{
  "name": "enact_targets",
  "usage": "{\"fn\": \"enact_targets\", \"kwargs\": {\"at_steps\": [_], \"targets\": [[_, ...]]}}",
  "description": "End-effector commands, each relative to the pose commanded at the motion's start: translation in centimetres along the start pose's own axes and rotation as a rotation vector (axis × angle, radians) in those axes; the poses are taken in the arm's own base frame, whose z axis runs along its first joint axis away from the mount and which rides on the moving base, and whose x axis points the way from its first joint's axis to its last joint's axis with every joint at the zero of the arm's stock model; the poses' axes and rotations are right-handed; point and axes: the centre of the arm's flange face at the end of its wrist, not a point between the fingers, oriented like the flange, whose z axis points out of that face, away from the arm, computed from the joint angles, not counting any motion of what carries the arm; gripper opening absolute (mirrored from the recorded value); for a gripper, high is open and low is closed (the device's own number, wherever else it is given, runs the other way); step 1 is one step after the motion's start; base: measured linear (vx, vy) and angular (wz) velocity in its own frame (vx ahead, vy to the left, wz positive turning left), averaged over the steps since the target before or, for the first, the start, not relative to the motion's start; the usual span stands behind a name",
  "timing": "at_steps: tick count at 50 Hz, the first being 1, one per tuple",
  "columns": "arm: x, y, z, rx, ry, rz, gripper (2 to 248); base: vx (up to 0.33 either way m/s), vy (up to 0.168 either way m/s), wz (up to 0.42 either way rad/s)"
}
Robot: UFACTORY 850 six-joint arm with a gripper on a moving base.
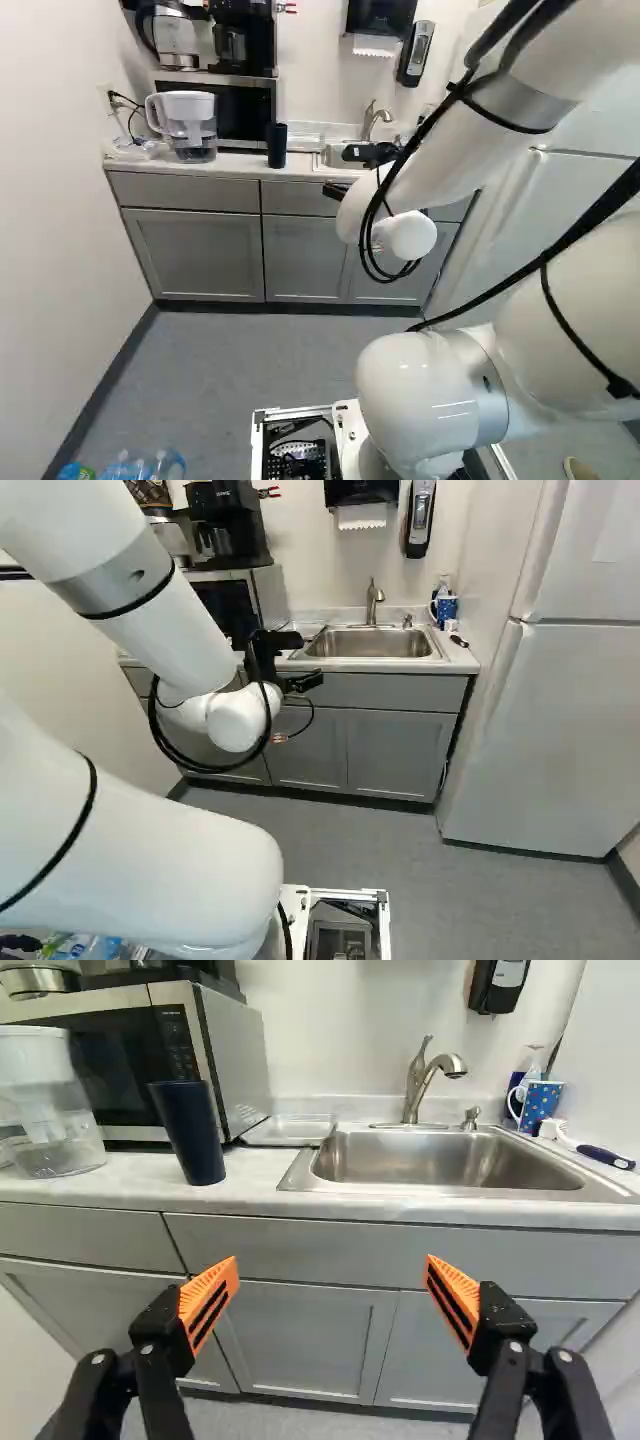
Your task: Rinse the cup and place it in the tray
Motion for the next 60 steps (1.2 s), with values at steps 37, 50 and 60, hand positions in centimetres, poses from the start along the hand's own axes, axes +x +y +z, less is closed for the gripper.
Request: {"fn": "enact_targets", "kwargs": {"at_steps": [37,50,60], "targets": [[4.5,0.2,3.0,-0.004,0.068,0.001,247,0.0,0.0,0.0],[5.8,0.1,4.0,-0.004,0.07,0.001,247,0.0,0.0,0.0],[6.8,0.1,4.6,-0.004,0.065,0.001,247,0.0,0.0,0.0]]}}
